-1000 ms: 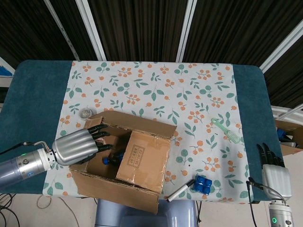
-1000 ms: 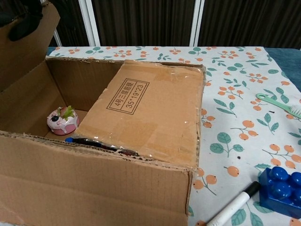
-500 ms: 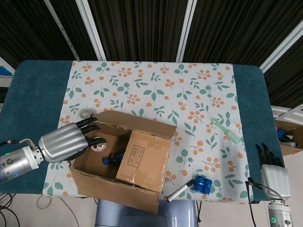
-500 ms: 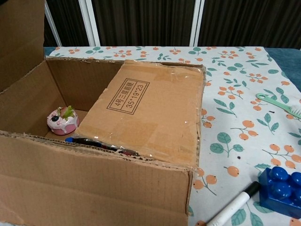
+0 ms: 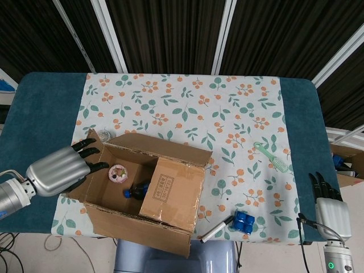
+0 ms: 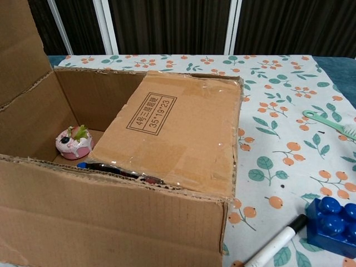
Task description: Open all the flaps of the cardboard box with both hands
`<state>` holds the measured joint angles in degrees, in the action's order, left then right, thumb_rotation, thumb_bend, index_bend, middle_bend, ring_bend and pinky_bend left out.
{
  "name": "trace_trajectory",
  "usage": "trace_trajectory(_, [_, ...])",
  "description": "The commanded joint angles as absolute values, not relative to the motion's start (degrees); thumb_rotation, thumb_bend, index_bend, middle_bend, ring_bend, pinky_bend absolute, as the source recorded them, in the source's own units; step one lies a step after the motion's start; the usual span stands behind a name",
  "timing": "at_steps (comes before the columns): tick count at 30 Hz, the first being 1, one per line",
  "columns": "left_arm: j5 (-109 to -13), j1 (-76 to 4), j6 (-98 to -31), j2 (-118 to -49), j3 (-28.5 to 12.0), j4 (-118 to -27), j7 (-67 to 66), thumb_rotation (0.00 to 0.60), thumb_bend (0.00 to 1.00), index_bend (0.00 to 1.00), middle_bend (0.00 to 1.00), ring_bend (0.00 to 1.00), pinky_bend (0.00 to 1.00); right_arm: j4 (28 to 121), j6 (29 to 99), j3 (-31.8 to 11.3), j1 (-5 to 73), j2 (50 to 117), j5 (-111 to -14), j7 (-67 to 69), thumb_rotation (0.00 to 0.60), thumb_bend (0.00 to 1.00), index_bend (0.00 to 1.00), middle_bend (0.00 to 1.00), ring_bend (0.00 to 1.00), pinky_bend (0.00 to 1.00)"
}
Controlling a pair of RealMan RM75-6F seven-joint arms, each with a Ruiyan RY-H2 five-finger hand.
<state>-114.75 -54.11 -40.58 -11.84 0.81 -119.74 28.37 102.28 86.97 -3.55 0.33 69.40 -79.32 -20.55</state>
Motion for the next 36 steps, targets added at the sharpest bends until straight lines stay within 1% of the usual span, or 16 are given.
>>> trace_trajectory(1, [-114.2,-52.7,-39.0,-10.0,0.0,-120.9,27.9,0.600,0.61,0.21,0.59,0.14,0.06,102.4,87.0,-3.6,0.3,69.2,-79.3,-20.3,0.600,0.18,0.00,0.07,0.17,0.23])
trace_trajectory(6, [-113.9,-49.9,-36.5,-5.9,-0.9,-123.3,26.9,0.600,0.61,0.21,0.60,0.15,0.06,102.7,87.2,-3.7,0.1,68.7,-79.3,-19.3,0.600,0.18,0.00,0.08,0.17,0.23])
trace_trajectory(10, [-112.6,-47.3,-33.6,-4.0,-2.1,-124.3,23.8,0.600,0.61,0.21,0.60,0.15,0.05,102.9,87.2,-3.6,0.1,68.4,-79.5,-18.8,0.600,0.18,0.00,0.07,0.17,0.23])
trace_trajectory(16, [-109.8,-43.5,-30.0,-3.8,-3.4,-125.4,18.1,0.600,0.61,0.21,0.60,0.15,0.05,103.2,87.4,-3.5,-0.1,68.0,-79.8,-18.1,0.600,0.18,0.00,0.08,0.17,0.23])
trace_trajectory(22, [-104.2,-40.6,-26.4,-4.0,-5.4,-126.1,12.4,0.600,0.61,0.21,0.60,0.15,0.05,103.1,87.1,-3.5,0.0,67.9,-79.7,-17.8,0.600,0.18,0.00,0.08,0.17,0.23])
trace_trajectory(25, [-102.0,-39.6,-25.4,-4.6,-6.4,-126.5,9.4,0.600,0.61,0.22,0.59,0.15,0.05,103.1,87.1,-3.5,-0.1,67.8,-79.6,-17.7,0.600,0.18,0.00,0.08,0.17,0.23])
trace_trajectory(27, [-101.0,-38.3,-28.3,-5.8,-6.7,-126.2,6.9,0.600,0.61,0.22,0.57,0.15,0.05,103.1,87.2,-3.5,-0.1,67.8,-79.6,-17.8,0.600,0.18,0.00,0.08,0.17,0.23])
trace_trajectory(28, [-100.5,-37.2,-31.4,-6.6,-6.7,-125.9,5.5,0.600,0.61,0.22,0.56,0.15,0.05,103.0,87.2,-3.5,-0.1,67.8,-79.6,-17.7,0.600,0.18,0.00,0.08,0.17,0.23])
trace_trajectory(32, [-99.9,-31.2,-48.3,-12.7,-5.4,-123.5,3.1,0.600,0.61,0.25,0.51,0.14,0.03,102.8,87.2,-3.7,-0.1,67.8,-79.5,-17.6,0.600,0.18,0.00,0.07,0.17,0.23])
trace_trajectory(35, [-100.9,-27.3,-59.1,-18.9,-4.6,-120.5,6.5,0.600,0.61,0.25,0.47,0.12,0.01,102.6,87.0,-3.7,0.0,67.8,-79.2,-17.6,0.600,0.18,0.00,0.07,0.17,0.23])
trace_trajectory(36, [-101.2,-26.3,-61.7,-20.6,-4.4,-119.6,7.8,0.600,0.60,0.25,0.46,0.12,0.01,102.5,86.9,-3.7,0.0,67.8,-79.2,-17.6,0.600,0.18,0.00,0.07,0.17,0.23])
